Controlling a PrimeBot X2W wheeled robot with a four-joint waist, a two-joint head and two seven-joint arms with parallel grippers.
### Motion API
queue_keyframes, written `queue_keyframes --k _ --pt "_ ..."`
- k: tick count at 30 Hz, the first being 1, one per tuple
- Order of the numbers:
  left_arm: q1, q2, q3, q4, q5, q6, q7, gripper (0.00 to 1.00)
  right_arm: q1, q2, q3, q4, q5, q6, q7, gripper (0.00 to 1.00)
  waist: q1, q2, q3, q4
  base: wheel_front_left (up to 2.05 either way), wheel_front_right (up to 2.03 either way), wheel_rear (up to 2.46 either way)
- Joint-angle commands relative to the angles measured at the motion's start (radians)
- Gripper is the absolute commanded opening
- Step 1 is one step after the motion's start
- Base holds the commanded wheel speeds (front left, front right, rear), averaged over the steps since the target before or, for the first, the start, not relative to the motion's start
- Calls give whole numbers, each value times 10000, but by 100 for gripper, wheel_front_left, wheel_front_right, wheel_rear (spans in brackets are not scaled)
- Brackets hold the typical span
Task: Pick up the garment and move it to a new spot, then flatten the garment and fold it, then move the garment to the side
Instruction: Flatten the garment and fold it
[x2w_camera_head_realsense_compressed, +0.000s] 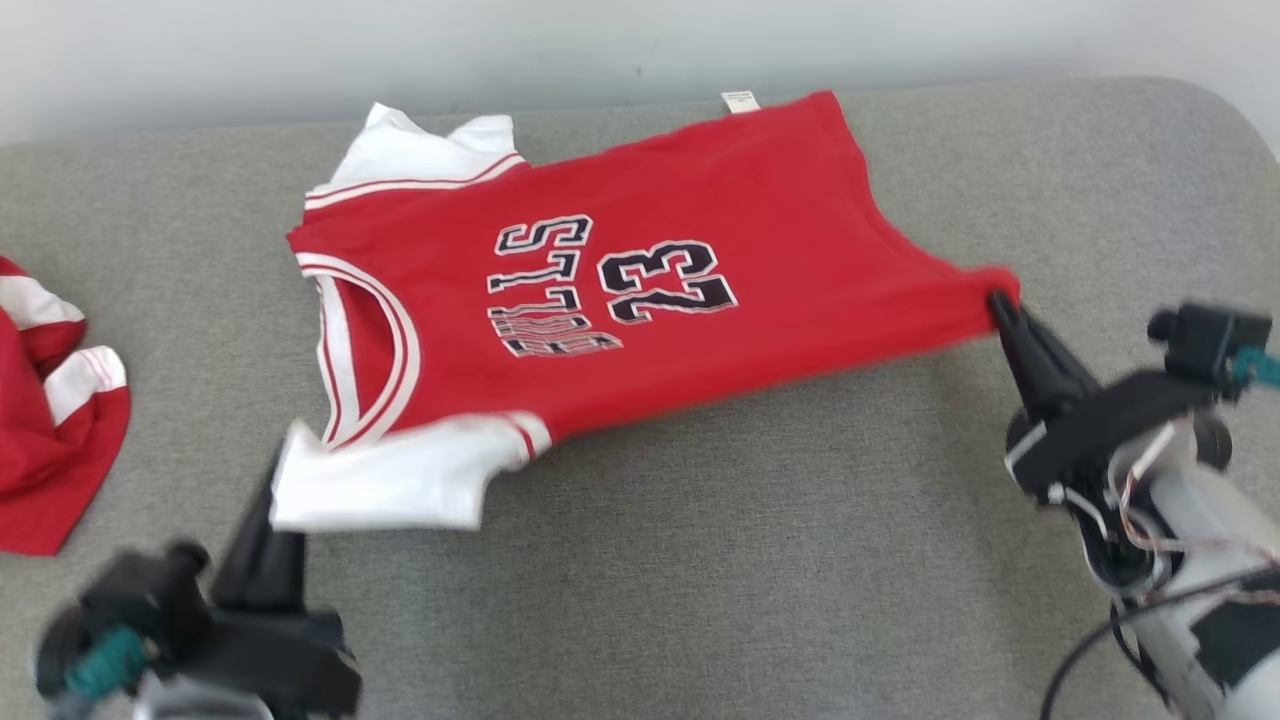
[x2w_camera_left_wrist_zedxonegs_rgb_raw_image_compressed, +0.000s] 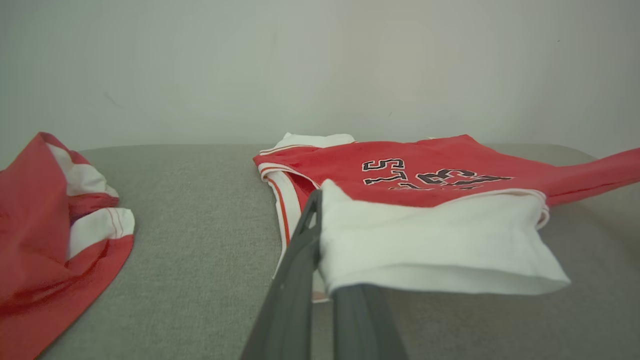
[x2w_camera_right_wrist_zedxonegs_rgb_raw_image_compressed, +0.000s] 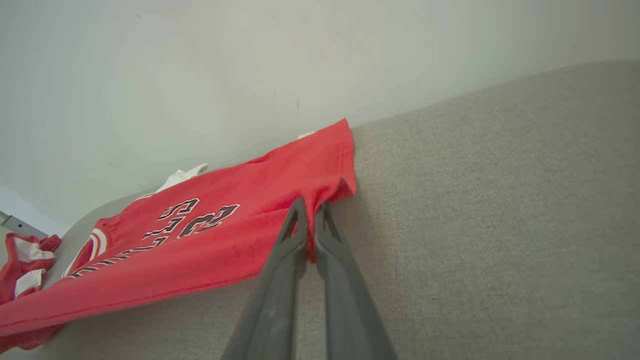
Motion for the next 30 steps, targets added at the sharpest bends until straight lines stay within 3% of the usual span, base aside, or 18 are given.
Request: queue_keyframes --k 1,4,16,25,30 --pt "559 -41 -139 -136 115 204 -171 0 597 -124 -182 -142 -89 -6 -15 0 3 2 -109 100 0 0 0" --pt "1306 -376 -191 -277 -60 524 -430 0 1358 -200 -464 -336 -359 -6 50 0 3 2 -254 167 0 0 0" --pt "3149 -951 -747 336 -55 869 -853 0 4401 2 -2165 -1061 -1574 -8 1047 0 3 2 -986 491 0 0 0" --pt "3462 -1181 -830 950 -56 796 -950 0 5980 895 -3900 -2433 -3009 -8 2276 0 3 2 -1025 523 0 0 0" --pt "3047 -984 -621 908 232 698 -1007 0 6229 1479 -4634 -3366 -3479 -8 2878 0 3 2 -954 495 0 0 0"
